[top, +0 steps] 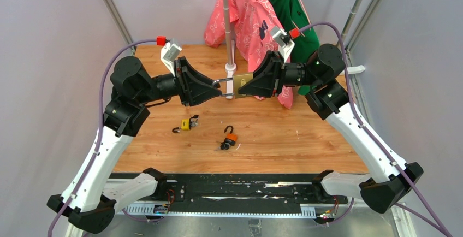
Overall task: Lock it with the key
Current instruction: Lock the lock.
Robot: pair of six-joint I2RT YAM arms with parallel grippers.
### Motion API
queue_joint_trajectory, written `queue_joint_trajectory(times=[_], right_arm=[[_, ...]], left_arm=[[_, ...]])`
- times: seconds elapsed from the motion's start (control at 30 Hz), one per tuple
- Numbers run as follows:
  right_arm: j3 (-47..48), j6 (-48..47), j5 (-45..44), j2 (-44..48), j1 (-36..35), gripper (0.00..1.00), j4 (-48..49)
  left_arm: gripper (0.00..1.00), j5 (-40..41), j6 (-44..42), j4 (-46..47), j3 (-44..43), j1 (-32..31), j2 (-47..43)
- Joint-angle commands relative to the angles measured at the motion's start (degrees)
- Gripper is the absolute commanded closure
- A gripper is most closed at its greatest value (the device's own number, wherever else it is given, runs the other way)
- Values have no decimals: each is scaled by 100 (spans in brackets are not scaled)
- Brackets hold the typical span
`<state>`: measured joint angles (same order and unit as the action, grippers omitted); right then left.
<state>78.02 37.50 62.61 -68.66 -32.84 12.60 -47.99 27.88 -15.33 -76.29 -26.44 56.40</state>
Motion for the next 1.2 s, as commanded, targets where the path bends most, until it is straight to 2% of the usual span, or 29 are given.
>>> queue_joint_trajectory(times=[0.0, 0.07, 0.1, 0.2, 0.57, 0.7, 0.8, 1.17], right_arm=[[11, 189, 5, 14, 59, 100, 658], [-9, 215, 5, 3, 60, 100, 681], [-26, 245, -16, 4, 59, 100, 697], [-73, 481, 2, -32, 50, 100, 1021], [108, 436, 24, -226, -171, 100, 766], [252, -59, -48, -227, -270, 100, 201], [266, -60, -55, -258, -313, 100, 204], [300, 353, 74, -418, -475, 100, 568]], left_arm=[[69, -60, -19, -8, -117, -2, 1], [93, -69, 25, 11, -142, -2, 35], [100, -70, 39, 8, -149, -2, 68], [100, -30, 48, -34, -145, -2, 114], [100, 273, 150, 74, -40, -2, 60], [100, 272, 736, 597, 66, -2, 74], [100, 270, 1070, 1011, 253, -2, 49], [100, 847, 129, 97, 47, -19, -71]])
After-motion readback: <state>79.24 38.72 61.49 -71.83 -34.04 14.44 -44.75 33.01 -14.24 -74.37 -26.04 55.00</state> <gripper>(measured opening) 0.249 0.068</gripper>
